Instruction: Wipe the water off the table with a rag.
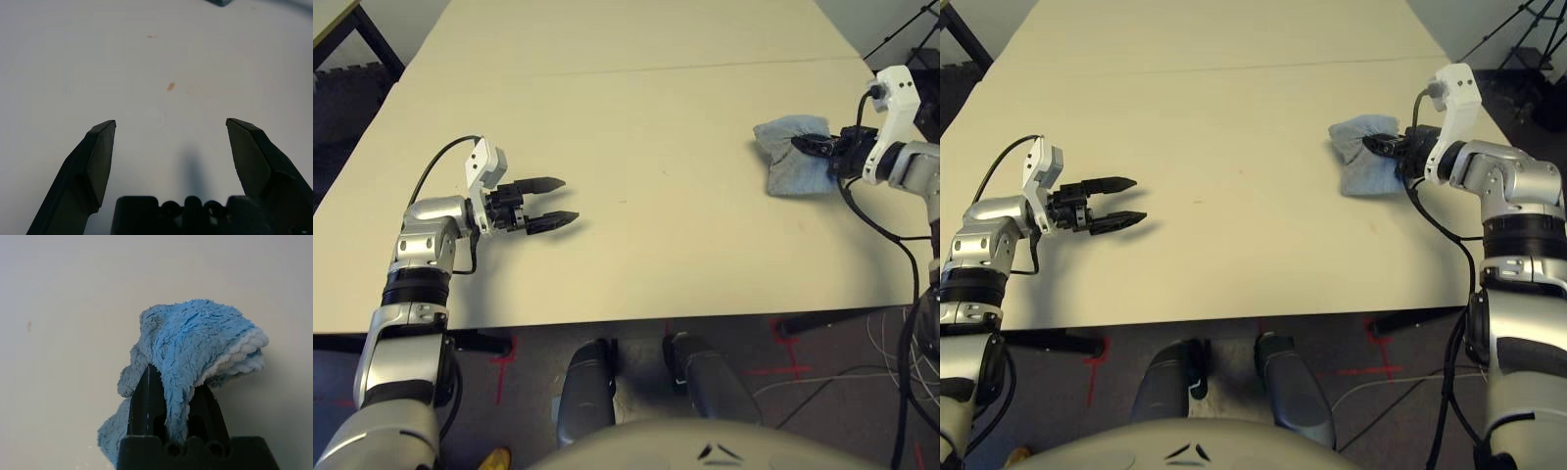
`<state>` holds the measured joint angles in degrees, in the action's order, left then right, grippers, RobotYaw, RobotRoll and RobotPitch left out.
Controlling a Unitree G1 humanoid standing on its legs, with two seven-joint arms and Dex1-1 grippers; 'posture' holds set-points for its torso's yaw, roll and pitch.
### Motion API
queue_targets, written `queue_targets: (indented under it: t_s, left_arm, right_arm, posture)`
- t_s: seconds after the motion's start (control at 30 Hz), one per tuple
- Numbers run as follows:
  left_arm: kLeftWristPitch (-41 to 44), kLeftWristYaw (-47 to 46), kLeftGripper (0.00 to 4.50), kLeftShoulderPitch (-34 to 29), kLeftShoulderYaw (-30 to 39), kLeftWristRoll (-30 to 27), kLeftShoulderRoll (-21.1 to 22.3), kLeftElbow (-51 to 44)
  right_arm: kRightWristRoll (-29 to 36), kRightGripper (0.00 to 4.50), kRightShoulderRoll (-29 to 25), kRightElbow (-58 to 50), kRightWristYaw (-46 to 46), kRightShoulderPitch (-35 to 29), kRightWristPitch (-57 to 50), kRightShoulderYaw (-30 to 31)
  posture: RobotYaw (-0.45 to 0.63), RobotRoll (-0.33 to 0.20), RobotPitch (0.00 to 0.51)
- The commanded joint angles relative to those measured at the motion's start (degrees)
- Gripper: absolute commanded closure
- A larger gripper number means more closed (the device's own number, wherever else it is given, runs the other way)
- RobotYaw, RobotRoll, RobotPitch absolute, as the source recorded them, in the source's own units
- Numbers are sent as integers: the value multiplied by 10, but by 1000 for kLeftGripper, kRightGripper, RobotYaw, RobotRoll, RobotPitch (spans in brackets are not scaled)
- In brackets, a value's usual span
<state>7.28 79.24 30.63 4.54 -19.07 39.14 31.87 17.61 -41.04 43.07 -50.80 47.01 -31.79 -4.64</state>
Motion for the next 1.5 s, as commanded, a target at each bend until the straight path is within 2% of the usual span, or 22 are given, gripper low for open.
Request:
queue_targets:
  t_s: [0.03,0.2,0.23,0.3,0.57,0.8,0.97,1.2,1.5]
  left_arm:
    - [10,-4,0,-12,10,-8,12,-24]
    - [17,-11,0,-16,14,-9,13,-35]
    - [18,-14,0,-16,15,-8,12,-37]
    - [18,-19,0,-17,17,-9,9,-39]
    - [9,-91,0,-9,44,-21,-26,-43]
    - [-32,-250,0,3,108,-23,-83,-23]
    - [-97,-401,0,28,140,10,-105,38]
    - [-181,-549,0,65,159,55,-80,152]
    - [-215,-583,0,69,159,63,-59,191]
  right_arm:
    - [-35,4387,7,53,-6,16,55,14]
    - [-65,4387,15,106,18,21,109,9]
    - [-68,3640,15,113,25,21,118,7]
    - [-68,3081,15,120,35,19,125,-2]
    - [-43,37,1,84,78,-18,176,-72]
    - [17,37,21,29,125,-85,264,-176]
    - [57,37,33,28,143,-100,328,-236]
    - [72,37,24,74,140,-94,378,-264]
    - [76,37,26,118,136,-81,411,-266]
  posture:
    - [-185,0,159]
    - [-187,0,161]
    - [-188,0,161]
    - [-190,0,161]
    - [-216,0,157]
    - [-232,0,159]
    - [-233,0,160]
    - [-222,0,170]
    - [-169,0,155]
